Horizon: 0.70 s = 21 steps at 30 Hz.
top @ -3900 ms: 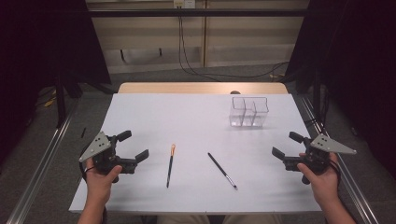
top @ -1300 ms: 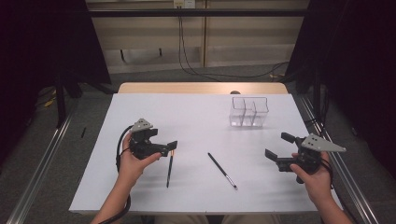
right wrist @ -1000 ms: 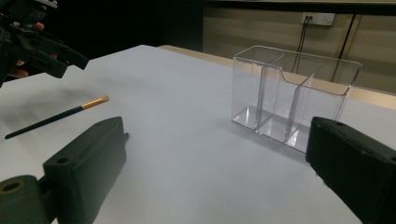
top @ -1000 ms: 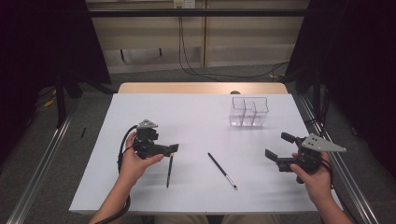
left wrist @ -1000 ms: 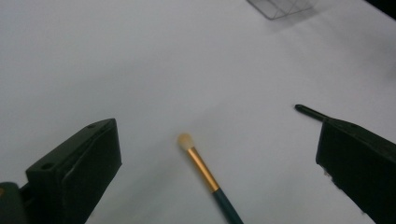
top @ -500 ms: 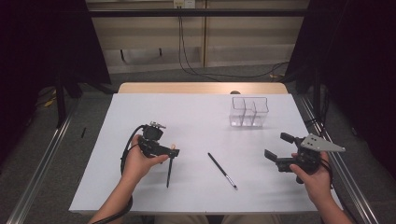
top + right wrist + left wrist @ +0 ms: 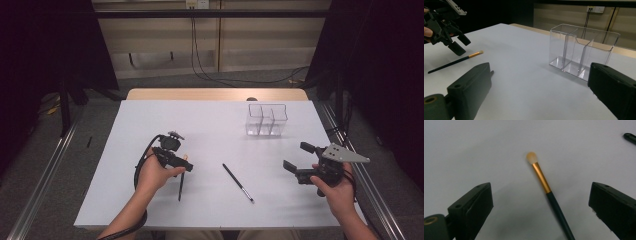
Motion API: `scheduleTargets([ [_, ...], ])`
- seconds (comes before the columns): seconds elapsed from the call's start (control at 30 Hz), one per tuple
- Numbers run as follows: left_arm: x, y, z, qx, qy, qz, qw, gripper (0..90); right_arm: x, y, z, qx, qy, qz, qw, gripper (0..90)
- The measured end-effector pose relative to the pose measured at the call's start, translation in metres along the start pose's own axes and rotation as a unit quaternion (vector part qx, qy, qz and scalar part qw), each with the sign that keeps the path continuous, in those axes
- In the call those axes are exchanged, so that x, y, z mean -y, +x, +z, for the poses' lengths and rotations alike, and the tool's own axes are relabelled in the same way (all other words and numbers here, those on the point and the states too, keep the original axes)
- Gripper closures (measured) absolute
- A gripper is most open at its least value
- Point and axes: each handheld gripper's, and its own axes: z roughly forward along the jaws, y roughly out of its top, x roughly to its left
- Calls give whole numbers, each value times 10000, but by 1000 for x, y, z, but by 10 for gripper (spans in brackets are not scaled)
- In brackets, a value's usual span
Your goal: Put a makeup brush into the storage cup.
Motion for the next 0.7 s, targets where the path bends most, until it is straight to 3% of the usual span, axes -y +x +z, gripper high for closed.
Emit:
scheduleTargets([
  [0.13,0,0,3,33,134,-73,9999,70,0,0,0,-3,3,11,10000,48],
  [0.3,0,-1,7,73,305,-150,9994,175,0,-1,0,-8,13,15,10000,48],
  [0.7,0,-2,9,-34,504,-105,9987,317,0,-1,1,-16,26,0,10000,48],
])
